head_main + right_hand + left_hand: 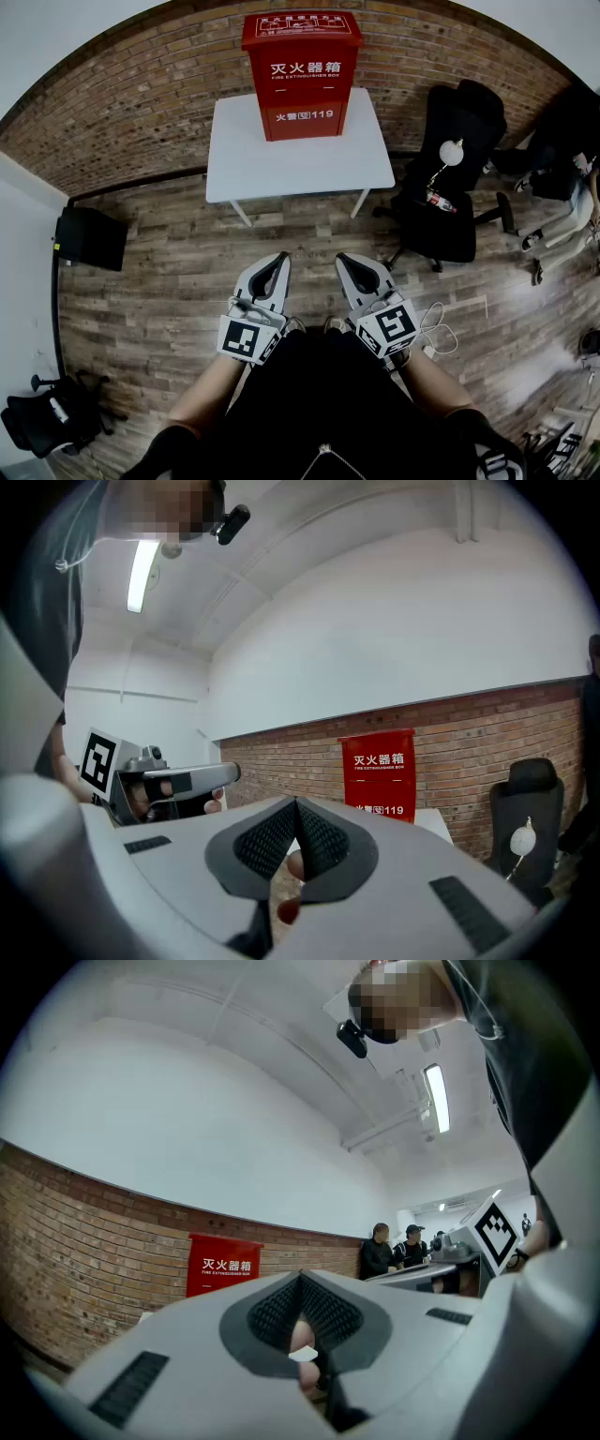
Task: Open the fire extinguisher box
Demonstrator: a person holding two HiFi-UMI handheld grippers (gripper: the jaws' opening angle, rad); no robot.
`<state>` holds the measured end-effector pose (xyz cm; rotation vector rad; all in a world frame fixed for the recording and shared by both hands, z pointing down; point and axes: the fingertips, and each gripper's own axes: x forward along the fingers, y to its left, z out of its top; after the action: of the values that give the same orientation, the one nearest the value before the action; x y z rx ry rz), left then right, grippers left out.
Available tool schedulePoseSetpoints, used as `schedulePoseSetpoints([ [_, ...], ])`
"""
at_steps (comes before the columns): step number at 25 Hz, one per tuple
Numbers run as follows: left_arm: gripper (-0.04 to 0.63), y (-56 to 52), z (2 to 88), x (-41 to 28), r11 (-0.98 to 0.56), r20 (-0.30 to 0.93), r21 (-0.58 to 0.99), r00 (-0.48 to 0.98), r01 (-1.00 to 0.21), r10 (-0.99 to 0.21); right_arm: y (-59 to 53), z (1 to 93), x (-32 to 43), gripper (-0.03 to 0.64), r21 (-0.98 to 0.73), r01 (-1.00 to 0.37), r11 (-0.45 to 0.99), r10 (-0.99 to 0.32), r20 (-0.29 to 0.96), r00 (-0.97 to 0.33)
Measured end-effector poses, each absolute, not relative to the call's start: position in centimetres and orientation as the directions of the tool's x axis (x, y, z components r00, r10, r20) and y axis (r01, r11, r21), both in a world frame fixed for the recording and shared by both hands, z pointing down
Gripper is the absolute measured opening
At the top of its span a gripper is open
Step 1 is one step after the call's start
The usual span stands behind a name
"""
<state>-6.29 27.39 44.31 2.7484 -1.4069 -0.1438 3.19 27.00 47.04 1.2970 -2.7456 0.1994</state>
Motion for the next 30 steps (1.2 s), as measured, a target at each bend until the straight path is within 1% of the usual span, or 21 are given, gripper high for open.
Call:
schedulePoseSetpoints([
  [3,0.044,27.7,44.6,-6.4,-0.586,-0.052,0.082,0.583,-0.806,-0.811,27.4,47.4,2.8,0.018,-0.078,-0.764,0.641,-0.75,0.148,-0.644],
  [10,0.044,27.7,45.2,-8.1,-0.579,-0.045,0.084,0.578,-0.811,-0.815,27.1,47.4,2.2,0.018,-0.062,-0.782,0.62,-0.768,0.157,-0.621],
  [16,0.044,27.3,45.0,-9.6,-0.595,-0.062,0.08,0.592,-0.799,-0.803,26.5,47.3,0.7,0.018,-0.042,-0.791,0.61,-0.779,0.153,-0.609],
  [20,0.044,27.0,44.9,-10.8,-0.601,-0.073,0.082,0.597,-0.795,-0.799,26.1,46.9,0.1,0.019,-0.069,-0.797,0.6,-0.786,0.138,-0.603],
  [30,0.044,24.7,45.4,-11.4,-0.617,-0.07,0.091,0.613,-0.781,-0.787,23.5,46.7,1.2,0.02,-0.086,-0.833,0.546,-0.823,0.13,-0.553],
])
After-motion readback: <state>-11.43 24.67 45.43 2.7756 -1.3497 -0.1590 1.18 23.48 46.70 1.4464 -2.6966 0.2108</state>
